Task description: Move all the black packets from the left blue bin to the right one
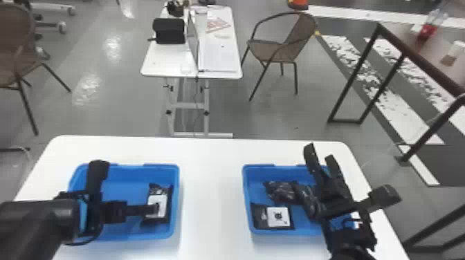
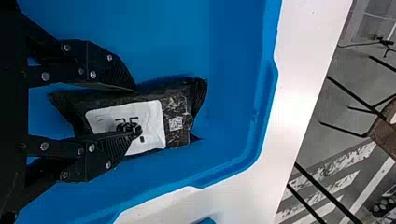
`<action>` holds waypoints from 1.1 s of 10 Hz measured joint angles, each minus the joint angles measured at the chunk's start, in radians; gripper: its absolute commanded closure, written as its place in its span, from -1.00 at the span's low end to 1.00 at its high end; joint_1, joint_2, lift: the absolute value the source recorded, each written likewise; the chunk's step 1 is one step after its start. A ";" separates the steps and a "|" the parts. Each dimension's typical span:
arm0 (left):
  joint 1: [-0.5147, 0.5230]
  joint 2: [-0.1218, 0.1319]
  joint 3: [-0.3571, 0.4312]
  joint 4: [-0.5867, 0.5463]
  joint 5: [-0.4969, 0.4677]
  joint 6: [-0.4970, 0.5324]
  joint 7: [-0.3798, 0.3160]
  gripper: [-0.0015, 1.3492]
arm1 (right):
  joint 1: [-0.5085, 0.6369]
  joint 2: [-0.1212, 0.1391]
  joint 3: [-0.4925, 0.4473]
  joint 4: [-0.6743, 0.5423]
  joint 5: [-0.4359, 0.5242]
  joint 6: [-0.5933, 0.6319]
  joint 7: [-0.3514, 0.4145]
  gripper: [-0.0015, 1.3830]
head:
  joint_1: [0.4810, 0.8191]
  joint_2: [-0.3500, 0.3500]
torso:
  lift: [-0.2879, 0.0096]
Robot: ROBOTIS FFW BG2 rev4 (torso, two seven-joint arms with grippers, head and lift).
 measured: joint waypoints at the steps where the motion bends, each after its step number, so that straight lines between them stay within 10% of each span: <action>1: 0.004 0.004 0.000 0.000 0.005 -0.015 -0.011 0.23 | 0.001 0.000 0.003 0.000 -0.004 0.000 0.000 -0.75 | 0.27 -0.42 | 0.94; 2: 0.008 0.009 -0.001 0.000 0.004 -0.023 -0.016 0.98 | 0.000 0.000 0.009 0.001 -0.009 0.000 0.001 -0.75 | 0.27 -0.40 | 0.94; 7: 0.055 0.014 0.019 -0.041 -0.015 -0.181 -0.111 0.81 | -0.003 0.000 0.025 0.002 -0.025 0.001 0.011 -0.75 | 0.27 -0.38 | 0.94; 11: 0.372 0.016 0.125 -0.569 0.136 -0.196 -0.259 0.81 | 0.036 0.000 0.064 -0.073 -0.036 0.036 0.025 -0.75 | 0.27 -0.27 | 0.94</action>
